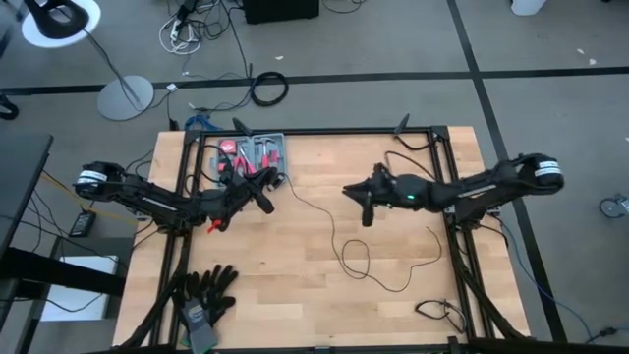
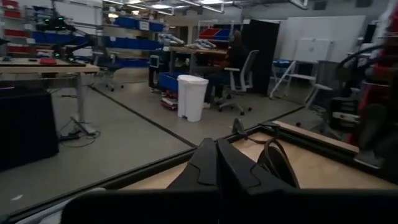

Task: Coil cords
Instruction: Coil the black wire onto the spool

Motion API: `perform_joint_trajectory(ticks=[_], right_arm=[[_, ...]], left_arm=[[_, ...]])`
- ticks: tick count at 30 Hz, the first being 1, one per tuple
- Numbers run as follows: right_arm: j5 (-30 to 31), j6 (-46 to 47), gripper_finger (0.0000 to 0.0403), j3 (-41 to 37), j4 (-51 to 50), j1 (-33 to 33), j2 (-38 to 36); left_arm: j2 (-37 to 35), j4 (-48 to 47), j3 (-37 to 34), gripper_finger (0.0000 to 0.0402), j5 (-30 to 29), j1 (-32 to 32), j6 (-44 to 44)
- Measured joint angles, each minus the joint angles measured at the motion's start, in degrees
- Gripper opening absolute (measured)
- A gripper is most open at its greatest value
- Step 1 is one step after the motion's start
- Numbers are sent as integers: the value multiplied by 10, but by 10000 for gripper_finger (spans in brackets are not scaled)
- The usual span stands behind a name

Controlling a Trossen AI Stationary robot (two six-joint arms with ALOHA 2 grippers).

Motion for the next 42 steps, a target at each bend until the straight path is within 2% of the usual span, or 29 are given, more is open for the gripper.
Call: perform_joint_trajectory(ticks=[2, 4, 7, 9, 13, 17, 22, 26, 29, 33, 38, 42], right_arm=[[-1, 8, 60, -47, 169, 0, 38], [-2, 6, 62, -65, 274, 0, 94], [-2, -1, 63, -29, 364, -2, 179], [-5, -26, 63, 17, 376, -7, 227], [-13, -83, 64, 115, 364, -20, 295], [-42, -88, 72, 183, 310, -41, 317], [-127, -88, 92, 269, 177, -68, 319], [-158, -100, 110, 333, 24, -82, 319], [-199, -101, 123, 355, -29, -88, 319], [-229, -99, 137, 357, -31, -90, 319], [-229, -98, 140, 357, -41, -90, 319], [-186, -96, 131, 357, -80, -96, 297]], left_arm=[[0, 1, 0, 0, 6, 0, 1], [0, 1, 0, 0, 6, 0, 1], [0, 1, 0, 0, 7, 0, 1], [0, 1, 0, 0, 7, 0, 1], [0, 1, 0, 0, 7, 0, 5], [0, 1, 0, 0, 16, 0, 25], [0, -1, 0, 0, 47, 0, 51], [0, 0, 0, 0, 57, 0, 67], [0, 0, 0, 0, 56, 0, 78], [0, 0, 0, 0, 57, 0, 80], [0, 0, 0, 0, 56, 0, 93], [0, -2, 0, 0, 56, 0, 95]])
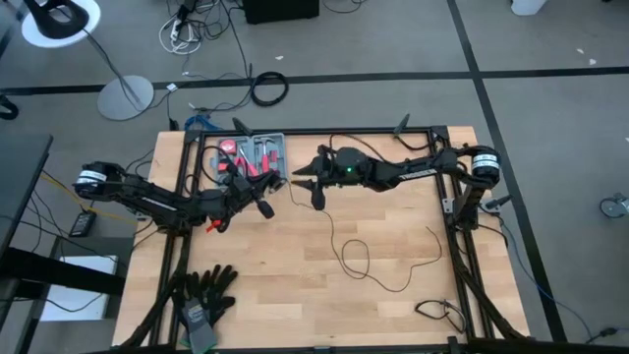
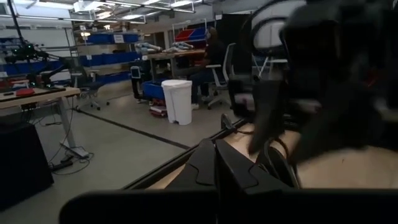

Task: Coil cords
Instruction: Coil the black wire onto the spool

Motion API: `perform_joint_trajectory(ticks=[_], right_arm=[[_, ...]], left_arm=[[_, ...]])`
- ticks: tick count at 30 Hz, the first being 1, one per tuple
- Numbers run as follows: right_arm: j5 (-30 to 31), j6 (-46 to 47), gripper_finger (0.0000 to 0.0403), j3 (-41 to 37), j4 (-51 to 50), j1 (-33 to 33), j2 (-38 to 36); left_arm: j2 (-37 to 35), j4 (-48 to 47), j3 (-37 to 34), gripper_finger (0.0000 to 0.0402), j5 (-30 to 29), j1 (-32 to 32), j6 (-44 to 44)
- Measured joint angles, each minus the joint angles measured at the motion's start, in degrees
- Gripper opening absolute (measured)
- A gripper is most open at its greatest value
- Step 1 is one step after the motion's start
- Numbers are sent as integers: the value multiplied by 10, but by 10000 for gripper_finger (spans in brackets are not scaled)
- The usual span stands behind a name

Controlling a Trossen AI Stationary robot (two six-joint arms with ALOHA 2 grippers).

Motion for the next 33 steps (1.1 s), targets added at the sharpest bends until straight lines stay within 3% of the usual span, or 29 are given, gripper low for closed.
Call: perform_joint_trajectory(ticks=[9, 22, 33], right_arm=[[-73, 24, 117, 1, 49, 0, -20], [-42, 25, 115, 0, 37, 18, 21], [-34, 34, 114, 0, 40, 18, 22]], left_arm=[[0, -19, 0, 0, 0, 0, -1], [0, 12, 0, 0, 0, 0, -4], [0, 28, 0, 0, 51, 0, -16]])
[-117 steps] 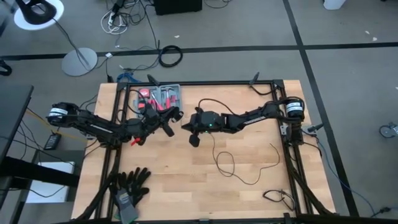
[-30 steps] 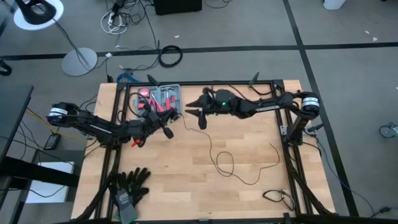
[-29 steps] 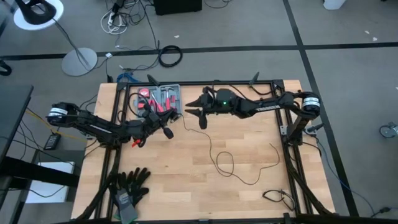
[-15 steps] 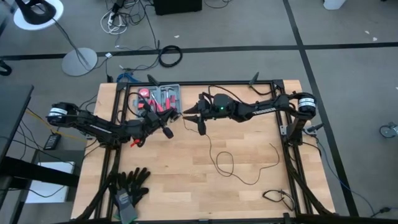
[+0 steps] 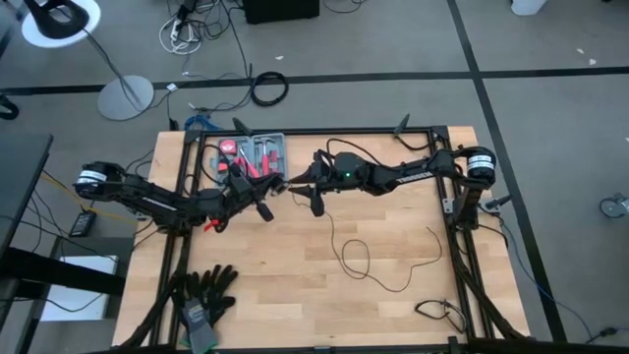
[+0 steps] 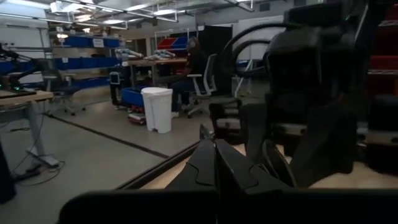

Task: Coil cords
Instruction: Coil the black wire onto the spool

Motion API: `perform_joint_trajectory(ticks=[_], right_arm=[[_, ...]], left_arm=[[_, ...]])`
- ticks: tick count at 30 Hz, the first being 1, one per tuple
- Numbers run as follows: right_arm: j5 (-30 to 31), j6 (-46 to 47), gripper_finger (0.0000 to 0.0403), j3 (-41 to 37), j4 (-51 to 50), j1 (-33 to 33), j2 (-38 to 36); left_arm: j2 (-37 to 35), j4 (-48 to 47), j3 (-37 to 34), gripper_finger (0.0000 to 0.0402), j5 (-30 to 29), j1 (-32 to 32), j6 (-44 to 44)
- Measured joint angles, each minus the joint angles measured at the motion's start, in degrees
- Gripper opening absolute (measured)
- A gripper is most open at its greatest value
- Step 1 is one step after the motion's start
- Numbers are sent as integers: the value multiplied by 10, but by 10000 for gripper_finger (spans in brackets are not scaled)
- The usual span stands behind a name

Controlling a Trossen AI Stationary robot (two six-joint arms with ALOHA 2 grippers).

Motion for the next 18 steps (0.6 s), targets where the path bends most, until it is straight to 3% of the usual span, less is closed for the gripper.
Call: perform_joint_trajectory(ticks=[10, 18], right_arm=[[-4, -4, 114, 0, -45, -8, -11], [-44, -10, 114, 0, -37, -4, -11]], left_arm=[[0, 1, 0, 0, 11, 0, -1], [0, 4, 0, 0, 37, 0, -4]])
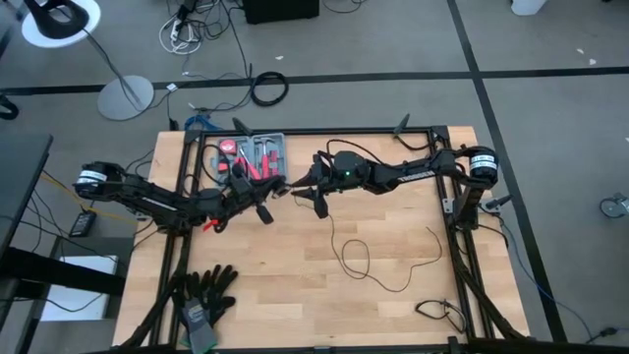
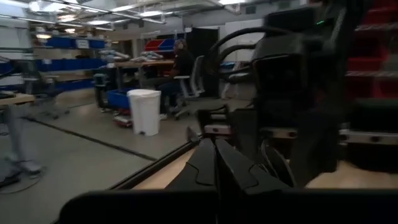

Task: Coil cords
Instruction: Coil the black wire onto the spool

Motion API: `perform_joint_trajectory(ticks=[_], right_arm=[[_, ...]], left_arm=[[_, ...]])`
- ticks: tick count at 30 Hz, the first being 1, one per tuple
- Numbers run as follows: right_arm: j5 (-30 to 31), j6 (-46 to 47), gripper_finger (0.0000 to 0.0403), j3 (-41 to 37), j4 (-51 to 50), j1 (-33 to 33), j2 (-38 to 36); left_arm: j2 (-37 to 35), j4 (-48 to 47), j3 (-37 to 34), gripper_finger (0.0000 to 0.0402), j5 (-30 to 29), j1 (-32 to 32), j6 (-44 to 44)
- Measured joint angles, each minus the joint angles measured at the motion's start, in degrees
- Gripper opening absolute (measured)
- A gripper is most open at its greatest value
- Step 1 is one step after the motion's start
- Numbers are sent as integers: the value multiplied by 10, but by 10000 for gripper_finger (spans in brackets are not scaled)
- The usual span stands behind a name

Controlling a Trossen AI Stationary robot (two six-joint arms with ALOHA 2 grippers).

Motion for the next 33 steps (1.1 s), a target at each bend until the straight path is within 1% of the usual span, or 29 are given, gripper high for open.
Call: perform_joint_trajectory(ticks=[3, 7, 10, 15, 17, 24, 33], right_arm=[[-2, -3, 114, 0, 0, 0, 0], [-22, -4, 104, 0, 9, 0, 0], [-31, -5, 79, 0, 16, 1, 0], [-36, -11, 21, 0, 28, 6, 0], [-36, -18, 8, 0, 30, 9, 0], [-35, -25, 4, 0, 27, 10, 0], [-34, -22, 1, 0, 11, 10, 1]], left_arm=[[0, 11, 0, 0, 14, 0, -13], [0, 10, 0, 0, 13, 0, -16], [0, 10, 0, 0, 15, 0, -20], [0, 11, 0, 0, 29, 1, -29], [0, 11, 0, 0, 30, 1, -29], [0, 9, 0, 2, 30, 1, -29], [0, -13, 1, 17, 29, 1, -48]])
